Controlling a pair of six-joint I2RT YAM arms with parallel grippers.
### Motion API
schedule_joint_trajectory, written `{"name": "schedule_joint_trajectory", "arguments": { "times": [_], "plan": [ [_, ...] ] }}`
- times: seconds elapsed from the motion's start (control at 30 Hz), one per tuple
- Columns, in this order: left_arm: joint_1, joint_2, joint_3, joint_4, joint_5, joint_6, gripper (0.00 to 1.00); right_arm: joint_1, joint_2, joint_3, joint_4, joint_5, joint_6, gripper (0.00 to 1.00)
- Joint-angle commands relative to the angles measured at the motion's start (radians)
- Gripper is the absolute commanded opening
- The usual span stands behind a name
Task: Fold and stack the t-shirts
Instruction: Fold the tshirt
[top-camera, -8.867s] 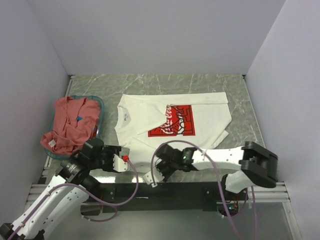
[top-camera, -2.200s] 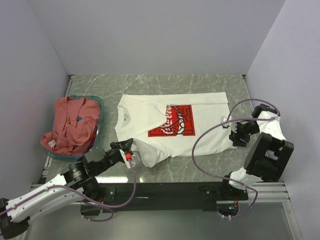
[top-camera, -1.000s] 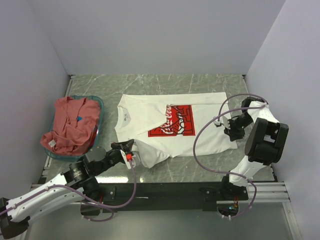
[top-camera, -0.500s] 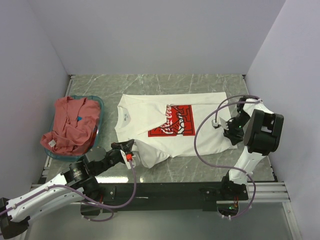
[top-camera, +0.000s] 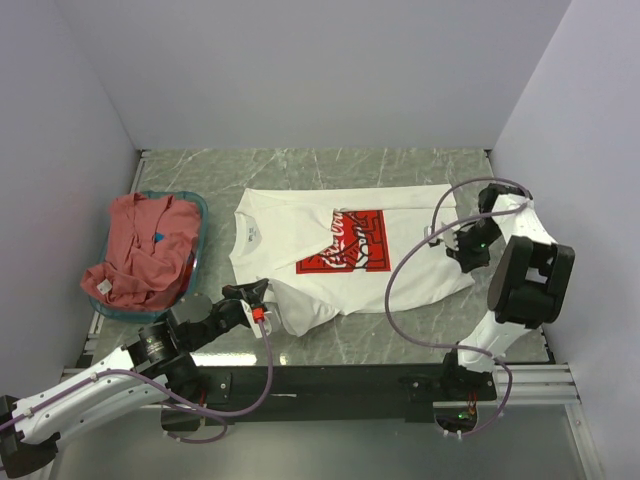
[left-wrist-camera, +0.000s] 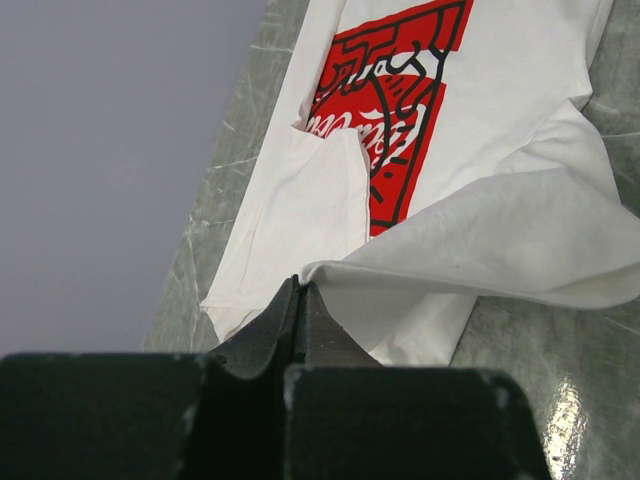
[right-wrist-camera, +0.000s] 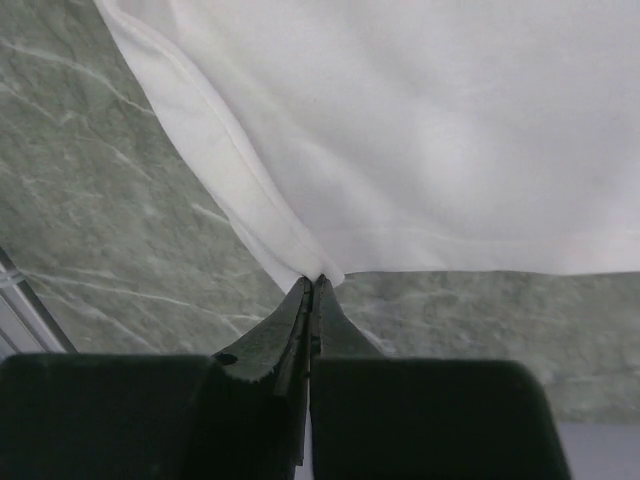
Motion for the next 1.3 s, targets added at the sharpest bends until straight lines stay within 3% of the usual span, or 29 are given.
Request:
{"name": "schedule_joint_trajectory", "arguments": {
  "times": [0.0,0.27,0.6,0.8,0.93,1.27],
  "plan": [
    [-0.003,0.003,0.001,0.031,0.015,-0.019,0.0,0.029,-0.105,-0.006,-0.029,-0.066,0.016,0.0],
    [-0.002,-0.005,0.0,0.031,0.012,-0.021,0.0,0.23,-0.142,-0.035,0.129,-0.033,0.289,0.0],
    [-0.002,0.006,0.007,0.027,-0.003,-0.027,0.0,0.25,-0.22,-0.029,0.12,-0.007,0.398,0.0],
    [-0.002,0.023,0.047,0.005,-0.057,-0.073,0.0,0.135,-0.414,-0.153,0.172,-0.054,0.389,0.0],
    [-0.002,0.007,0.073,-0.002,-0.061,-0.14,0.0,-0.023,-0.513,-0.234,0.18,-0.105,0.331,0.0],
    [-0.002,0.0,0.159,-0.005,-0.152,-0.225,0.0,-0.138,-0.523,-0.334,0.308,-0.157,0.352,0.0]
  ]
}}
